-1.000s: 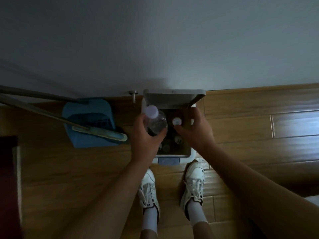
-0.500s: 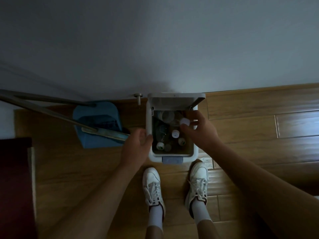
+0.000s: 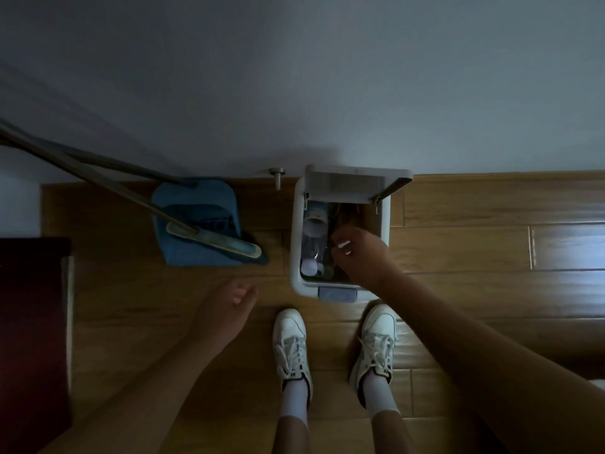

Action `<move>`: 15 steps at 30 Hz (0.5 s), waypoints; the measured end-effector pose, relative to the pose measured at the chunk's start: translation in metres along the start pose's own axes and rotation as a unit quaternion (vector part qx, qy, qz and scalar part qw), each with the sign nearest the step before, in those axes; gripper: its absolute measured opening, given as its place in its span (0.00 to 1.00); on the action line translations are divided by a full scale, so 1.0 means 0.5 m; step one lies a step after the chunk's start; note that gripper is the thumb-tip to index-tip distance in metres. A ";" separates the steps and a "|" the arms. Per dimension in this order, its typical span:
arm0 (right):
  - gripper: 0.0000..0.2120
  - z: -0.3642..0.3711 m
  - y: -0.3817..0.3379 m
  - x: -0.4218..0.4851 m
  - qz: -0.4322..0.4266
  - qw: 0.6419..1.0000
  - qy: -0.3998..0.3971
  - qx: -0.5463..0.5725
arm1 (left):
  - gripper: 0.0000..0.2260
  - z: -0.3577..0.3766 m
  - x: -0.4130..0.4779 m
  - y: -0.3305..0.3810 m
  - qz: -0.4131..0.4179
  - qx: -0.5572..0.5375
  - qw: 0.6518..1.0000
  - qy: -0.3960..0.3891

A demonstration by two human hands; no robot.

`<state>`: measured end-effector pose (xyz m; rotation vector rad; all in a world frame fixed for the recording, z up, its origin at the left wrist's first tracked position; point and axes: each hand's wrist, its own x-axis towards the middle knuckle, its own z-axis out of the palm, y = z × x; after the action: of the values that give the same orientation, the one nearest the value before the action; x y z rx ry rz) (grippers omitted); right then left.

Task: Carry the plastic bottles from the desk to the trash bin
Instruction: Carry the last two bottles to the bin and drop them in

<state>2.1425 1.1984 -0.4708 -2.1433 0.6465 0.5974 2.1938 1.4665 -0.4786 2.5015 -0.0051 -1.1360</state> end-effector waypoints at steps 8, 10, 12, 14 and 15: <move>0.17 -0.200 -0.147 -0.092 -0.166 0.978 0.102 -0.070 | 0.13 -0.057 -0.057 0.008 -0.024 0.026 0.999 -0.024; 0.19 -0.239 -0.171 -0.084 -0.175 0.972 0.134 -0.084 | 0.13 -0.078 -0.069 0.027 -0.017 0.020 0.999 -0.019; 0.20 -0.256 -0.173 -0.065 -0.151 0.973 0.138 -0.110 | 0.13 -0.092 -0.076 0.043 -0.003 0.002 1.000 -0.011; 0.22 -0.252 -0.159 -0.051 -0.103 0.975 0.114 -0.161 | 0.12 -0.108 -0.086 0.060 0.012 -0.009 1.000 -0.007; 0.22 -0.245 -0.149 -0.047 -0.084 0.974 0.099 -0.184 | 0.12 -0.111 -0.085 0.068 0.021 -0.023 0.999 -0.008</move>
<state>2.1952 1.1472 -0.3455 -2.5996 0.4788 0.4393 2.2107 1.4616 -0.4028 2.4415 -0.0343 -1.1257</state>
